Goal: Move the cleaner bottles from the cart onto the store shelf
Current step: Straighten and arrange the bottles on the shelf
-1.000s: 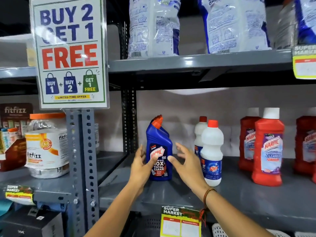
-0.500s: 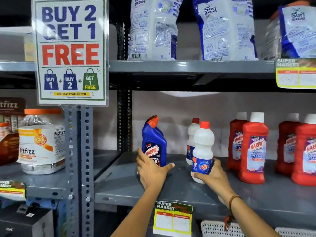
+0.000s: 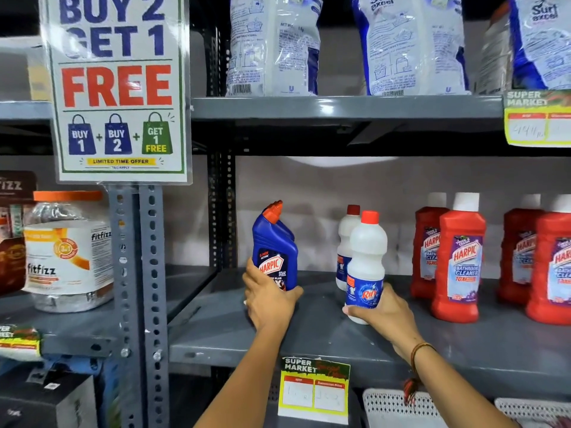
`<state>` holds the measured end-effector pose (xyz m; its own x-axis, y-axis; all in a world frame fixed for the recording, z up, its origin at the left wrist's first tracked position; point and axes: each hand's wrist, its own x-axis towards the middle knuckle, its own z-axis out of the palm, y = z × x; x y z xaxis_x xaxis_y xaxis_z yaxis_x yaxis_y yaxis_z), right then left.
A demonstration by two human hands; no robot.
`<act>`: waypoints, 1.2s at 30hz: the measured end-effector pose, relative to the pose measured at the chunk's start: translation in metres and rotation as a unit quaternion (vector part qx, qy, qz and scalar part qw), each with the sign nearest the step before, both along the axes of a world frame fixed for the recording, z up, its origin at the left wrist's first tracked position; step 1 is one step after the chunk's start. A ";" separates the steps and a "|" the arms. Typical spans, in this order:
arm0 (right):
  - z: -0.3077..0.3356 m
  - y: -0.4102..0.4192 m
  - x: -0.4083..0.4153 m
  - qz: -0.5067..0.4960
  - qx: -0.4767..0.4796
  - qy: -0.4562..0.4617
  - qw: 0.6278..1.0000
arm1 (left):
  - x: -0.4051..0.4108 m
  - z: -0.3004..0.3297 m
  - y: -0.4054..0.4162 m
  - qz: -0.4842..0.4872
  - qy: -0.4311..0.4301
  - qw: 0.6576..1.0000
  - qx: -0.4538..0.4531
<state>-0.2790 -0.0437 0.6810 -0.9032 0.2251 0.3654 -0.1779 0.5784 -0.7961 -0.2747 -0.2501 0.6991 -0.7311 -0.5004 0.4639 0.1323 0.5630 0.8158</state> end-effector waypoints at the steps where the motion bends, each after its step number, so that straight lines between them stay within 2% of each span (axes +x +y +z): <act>1: 0.000 0.000 -0.001 0.000 0.002 -0.001 1.000 | -0.001 0.000 -0.001 -0.002 0.001 1.000 0.003; 11: -0.001 -0.001 0.001 0.020 -0.009 -0.005 1.000 | -0.001 -0.001 -0.003 -0.014 -0.002 1.000 0.011; 15: 0.007 0.003 0.009 0.041 -0.068 -0.011 0.997 | 0.011 0.004 -0.004 -0.010 -0.005 1.000 0.029; 21: 0.021 0.024 0.059 0.011 -0.117 0.053 0.992 | 0.057 0.025 0.010 0.010 0.125 0.992 -0.013; 28: 0.027 0.088 0.143 -0.090 -0.118 0.106 0.983 | 0.114 0.039 0.091 -0.107 0.207 0.972 -0.009; 36: 0.022 0.191 0.179 -0.180 -0.135 0.130 0.966 | 0.130 0.028 0.199 -0.216 0.174 0.961 -0.014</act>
<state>-0.0997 0.1476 0.7026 -0.6342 0.6267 0.4527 -0.2170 0.4177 -0.8823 -0.1448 -0.0511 0.7275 -0.6663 -0.1688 0.7263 0.6205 0.4146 0.6656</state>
